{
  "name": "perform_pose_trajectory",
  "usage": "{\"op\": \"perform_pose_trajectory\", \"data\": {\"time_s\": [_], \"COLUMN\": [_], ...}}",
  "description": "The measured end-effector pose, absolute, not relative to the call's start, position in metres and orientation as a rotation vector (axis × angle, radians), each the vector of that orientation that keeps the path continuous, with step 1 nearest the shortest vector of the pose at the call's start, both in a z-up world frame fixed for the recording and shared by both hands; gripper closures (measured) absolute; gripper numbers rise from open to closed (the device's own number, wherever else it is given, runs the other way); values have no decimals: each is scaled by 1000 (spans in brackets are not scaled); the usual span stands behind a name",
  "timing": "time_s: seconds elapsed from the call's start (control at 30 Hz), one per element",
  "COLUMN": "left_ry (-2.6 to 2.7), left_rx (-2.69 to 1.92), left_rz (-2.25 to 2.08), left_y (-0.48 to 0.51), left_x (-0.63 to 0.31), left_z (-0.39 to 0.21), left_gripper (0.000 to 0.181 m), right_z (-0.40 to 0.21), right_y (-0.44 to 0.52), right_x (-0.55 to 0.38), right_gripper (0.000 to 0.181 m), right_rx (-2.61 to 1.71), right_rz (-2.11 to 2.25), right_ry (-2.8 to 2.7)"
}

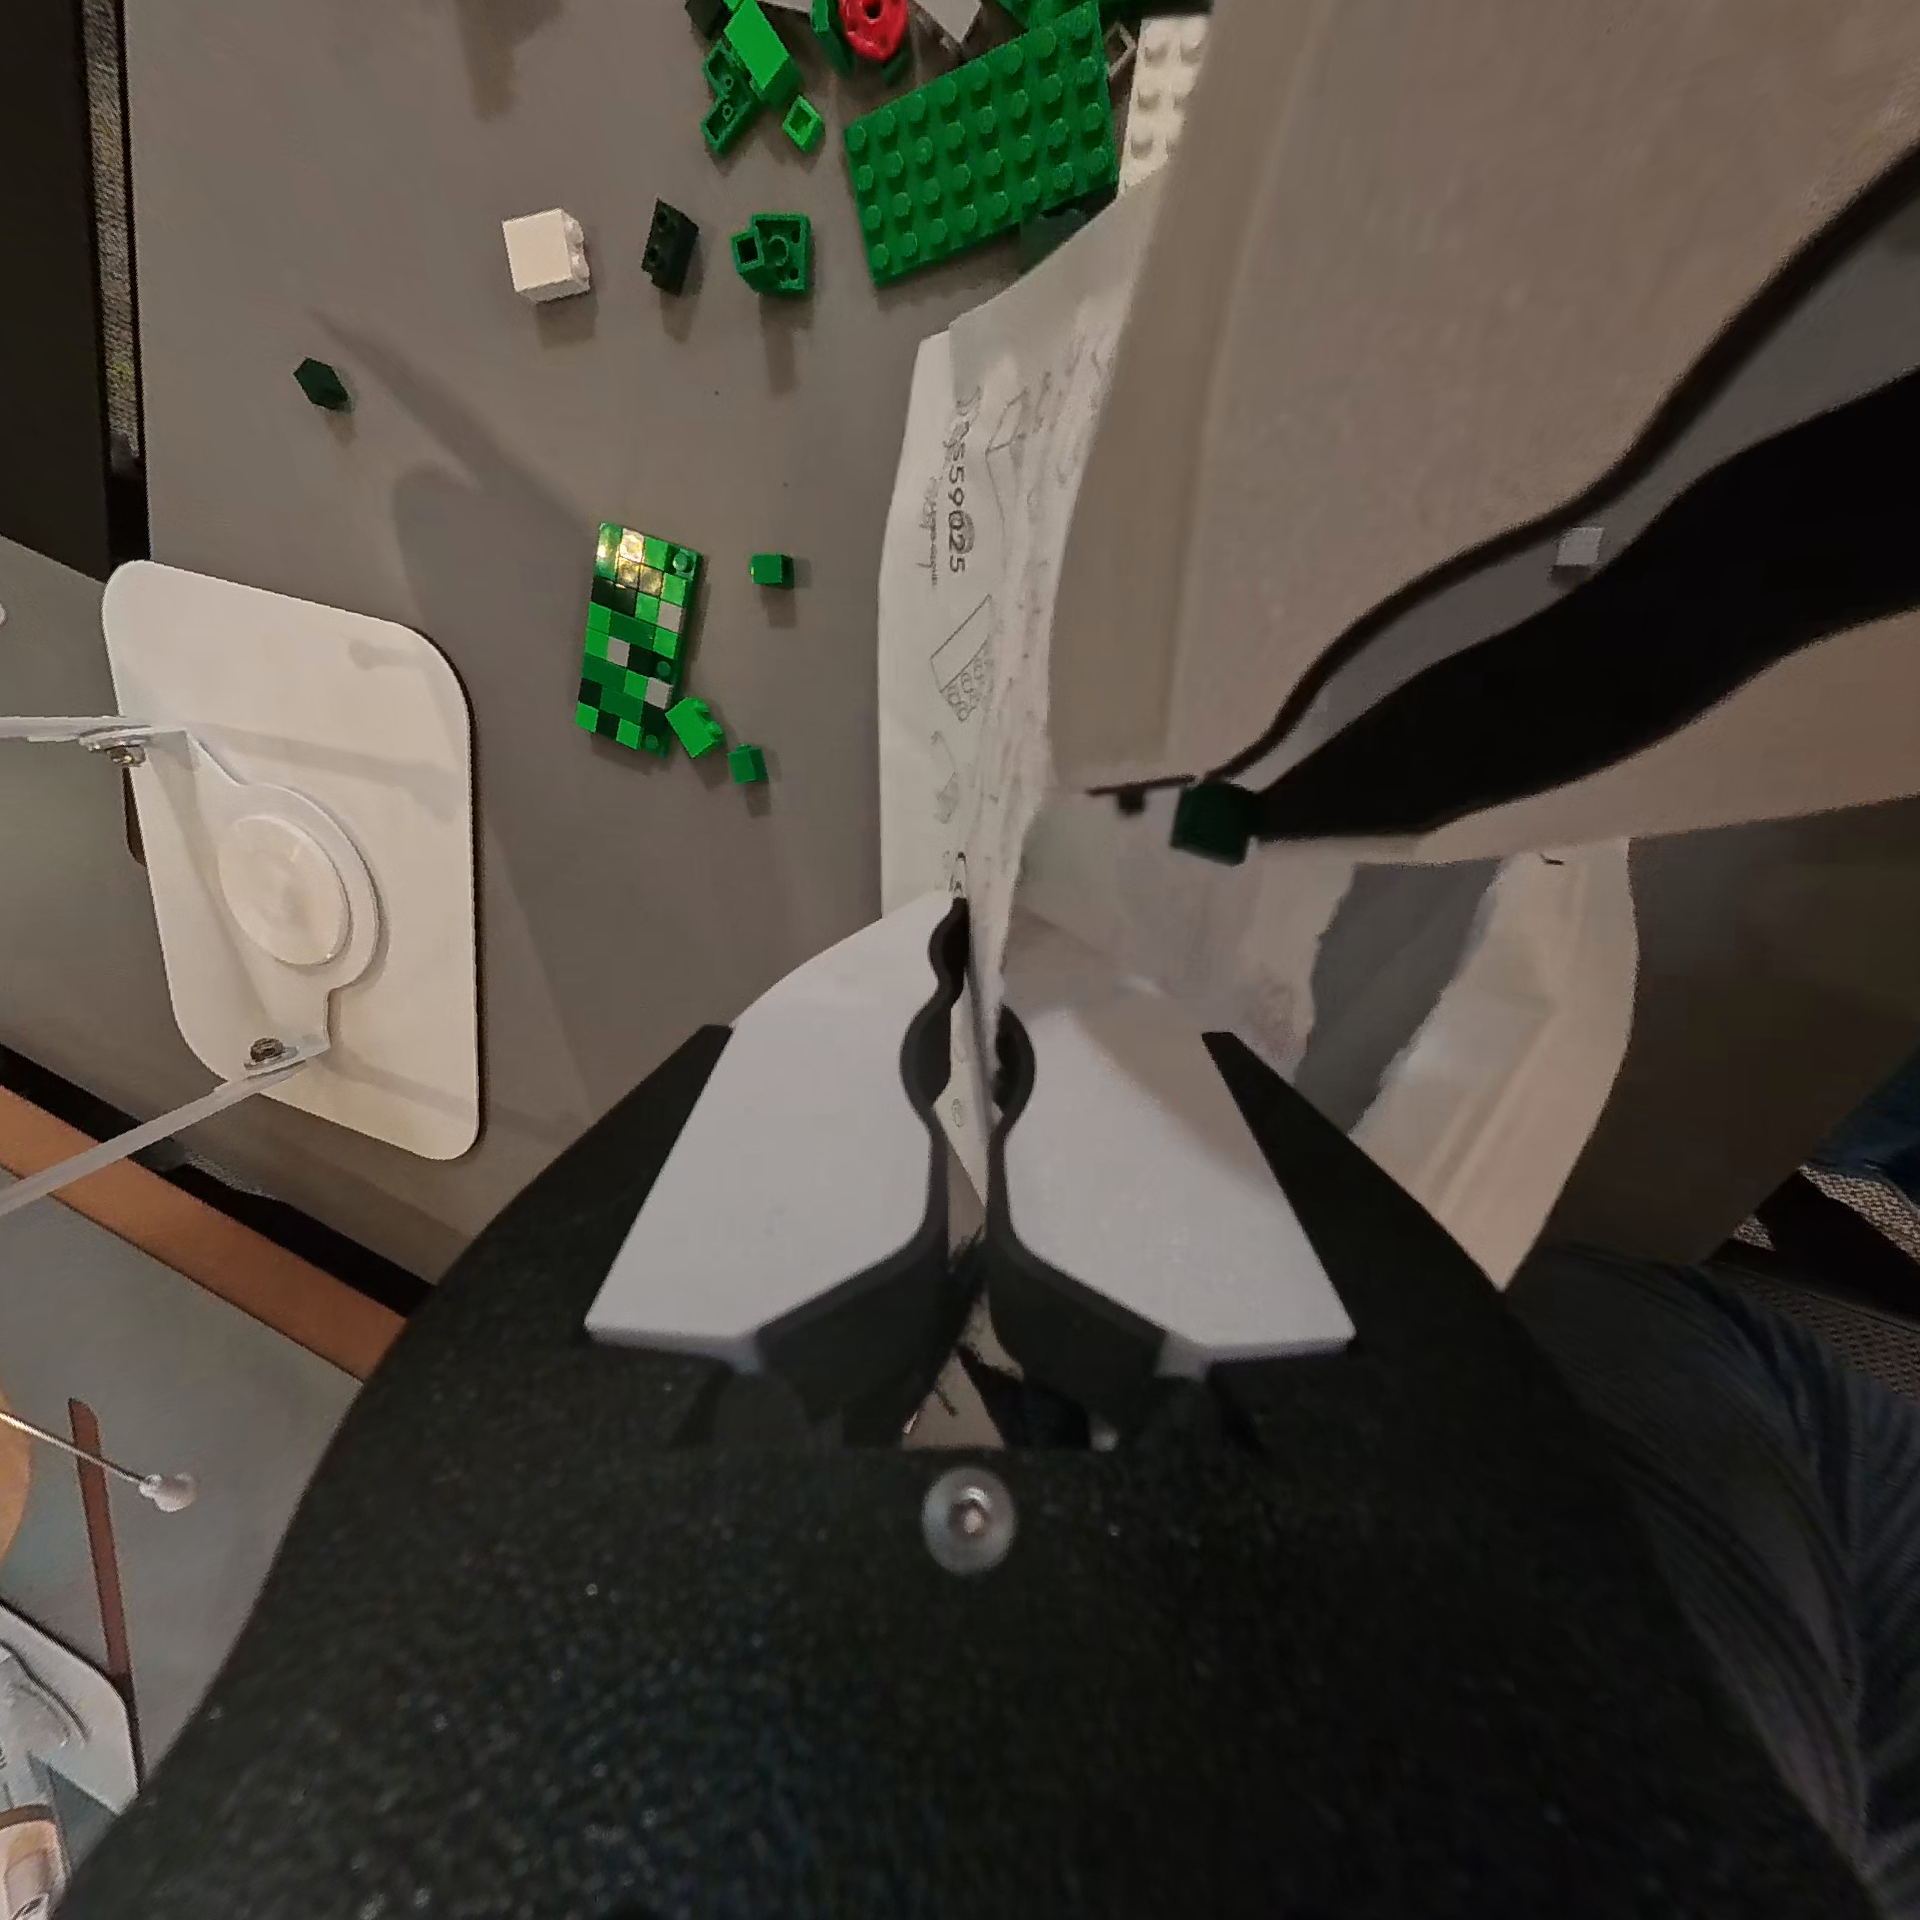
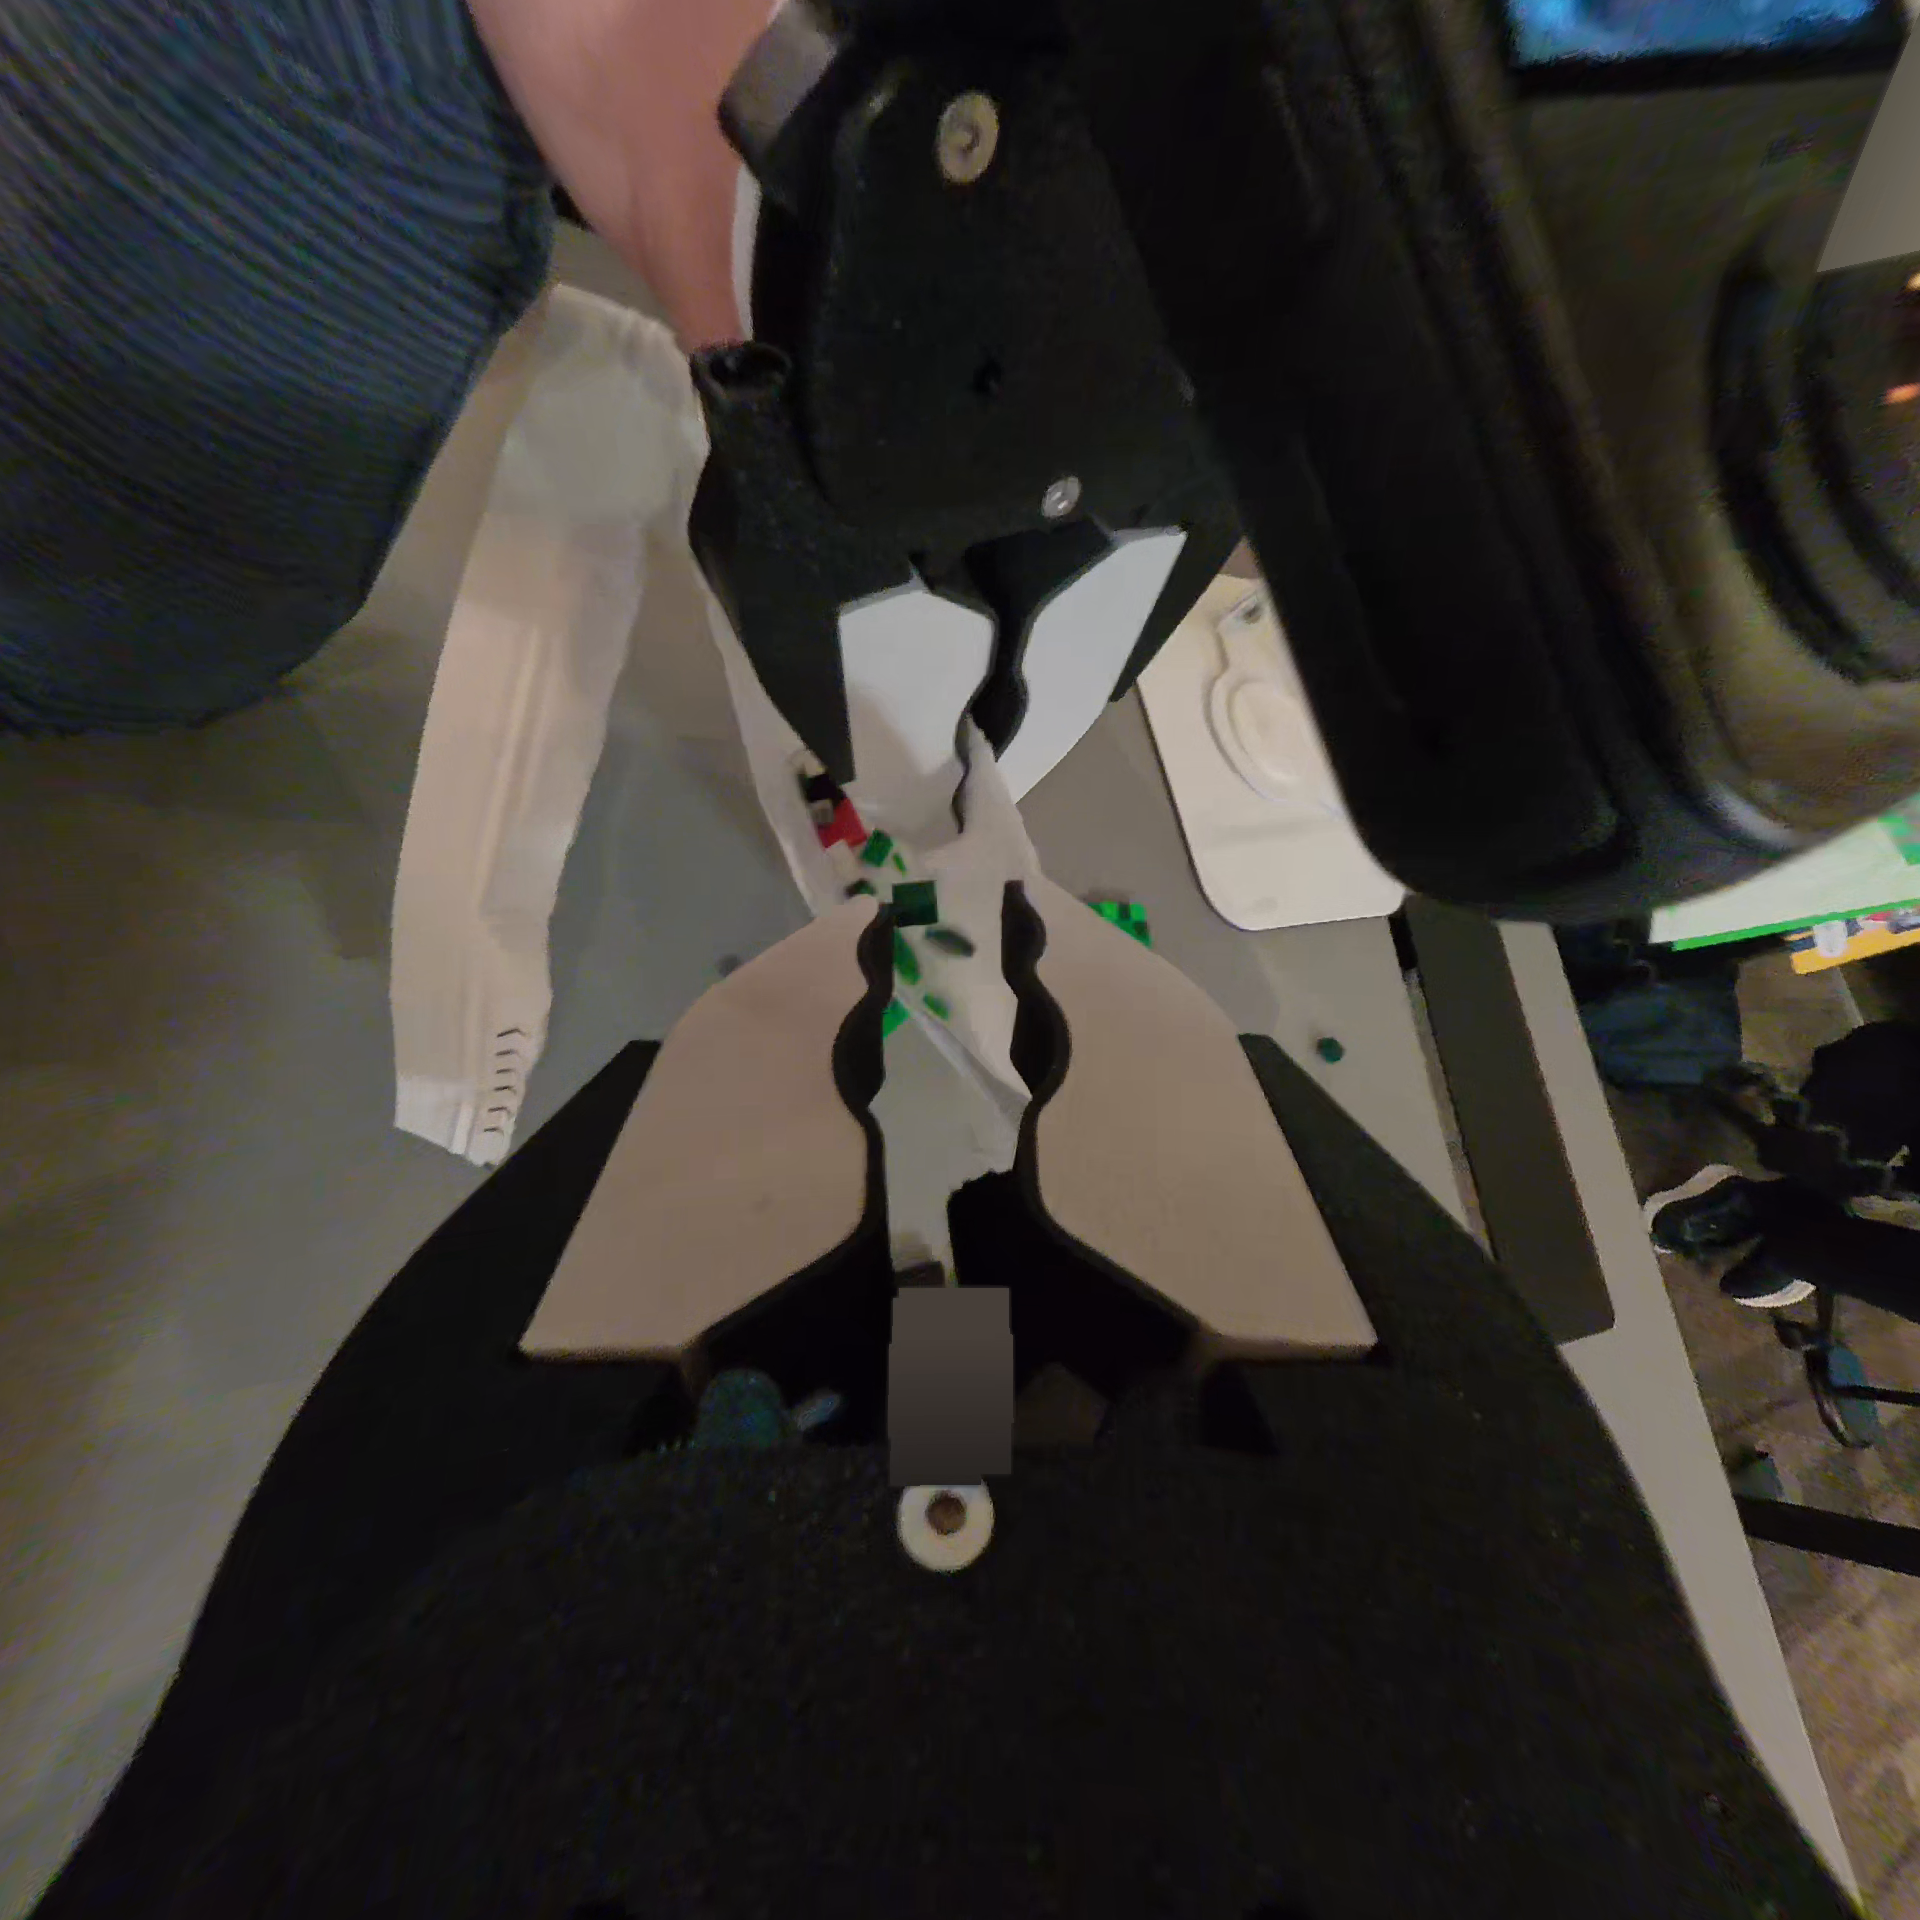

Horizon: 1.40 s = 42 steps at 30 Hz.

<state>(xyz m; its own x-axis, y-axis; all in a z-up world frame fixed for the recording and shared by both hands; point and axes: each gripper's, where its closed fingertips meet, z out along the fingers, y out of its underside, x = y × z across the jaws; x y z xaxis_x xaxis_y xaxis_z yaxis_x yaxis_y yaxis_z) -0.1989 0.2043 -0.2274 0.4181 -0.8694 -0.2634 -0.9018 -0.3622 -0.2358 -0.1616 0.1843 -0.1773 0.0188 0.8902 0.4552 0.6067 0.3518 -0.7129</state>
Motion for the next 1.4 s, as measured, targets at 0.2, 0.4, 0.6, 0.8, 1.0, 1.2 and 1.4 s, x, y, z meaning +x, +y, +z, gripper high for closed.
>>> {"op": "perform_pose_trajectory", "data": {"time_s": [0.2, 0.4, 0.6, 0.8, 1.0, 1.2, 1.4], "left_ry": [1543, 1566, 1506, 1486, 1476, 1493, 1481], "left_rx": [-2310, -2299, -2352, -2351, -2371, -2356, -2363], "left_rz": [146, 163, 165, 170, 183, 179, 175], "left_y": [202, 200, 205, 206, 207, 206, 206], "left_x": [-194, -190, -201, -205, -208, -205, -207], "left_z": [-225, -225, -227, -225, -227, -227, -226], "left_gripper": [181, 181, 181, 181, 181, 181, 181], "right_z": [-183, -176, -160, -231, -297, -322, -324], "right_y": [184, 196, 207, 201, 207, 205, 210], "right_x": [-158, -149, -108, -55, -11, 29, 54], "right_gripper": [163, 159, 160, 166, 167, 164, 163], "right_rx": [-1397, -1410, -1430, -1696, -1893, -2078, -2117], "right_rz": [344, 212, 155, 358, 146, 289, 308], "right_ry": [-1724, -1634, -1451, -1550, -1686, -1610, -1536]}}
